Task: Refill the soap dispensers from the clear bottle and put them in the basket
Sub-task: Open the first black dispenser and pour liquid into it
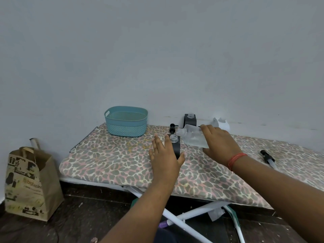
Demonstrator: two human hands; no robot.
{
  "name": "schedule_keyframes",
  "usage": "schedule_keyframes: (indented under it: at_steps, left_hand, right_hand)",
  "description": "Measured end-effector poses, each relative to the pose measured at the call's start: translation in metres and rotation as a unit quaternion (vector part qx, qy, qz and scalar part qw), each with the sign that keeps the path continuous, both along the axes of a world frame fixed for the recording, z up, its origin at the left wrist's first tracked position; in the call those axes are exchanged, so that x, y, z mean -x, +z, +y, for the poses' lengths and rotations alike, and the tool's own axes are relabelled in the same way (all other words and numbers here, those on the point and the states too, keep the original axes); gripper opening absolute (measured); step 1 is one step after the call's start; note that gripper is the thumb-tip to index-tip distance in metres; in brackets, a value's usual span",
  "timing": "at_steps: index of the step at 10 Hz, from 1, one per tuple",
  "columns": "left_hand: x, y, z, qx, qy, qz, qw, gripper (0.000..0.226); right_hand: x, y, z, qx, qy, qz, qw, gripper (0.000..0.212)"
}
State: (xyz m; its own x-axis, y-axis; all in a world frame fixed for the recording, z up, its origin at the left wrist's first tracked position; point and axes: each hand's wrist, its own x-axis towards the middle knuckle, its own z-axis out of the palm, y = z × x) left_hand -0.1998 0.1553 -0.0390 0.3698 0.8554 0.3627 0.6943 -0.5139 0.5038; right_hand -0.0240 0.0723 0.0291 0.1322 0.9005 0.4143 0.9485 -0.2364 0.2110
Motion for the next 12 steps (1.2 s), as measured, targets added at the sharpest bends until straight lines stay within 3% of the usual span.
schedule_keyframes:
  at_steps: [6, 12]
  left_hand:
    - [-0.001, -0.001, 0.000, -0.001, 0.001, -0.003, 1.000, 0.088]
    - [0.000, 0.001, -0.001, 0.005, 0.000, 0.000, 1.000, 0.089]
  right_hand:
    - [-0.001, 0.021, 0.001, 0.031, 0.002, -0.089, 0.996, 0.073]
    - [-0.001, 0.029, 0.003, 0.055, 0.000, -0.107, 0.993, 0.073]
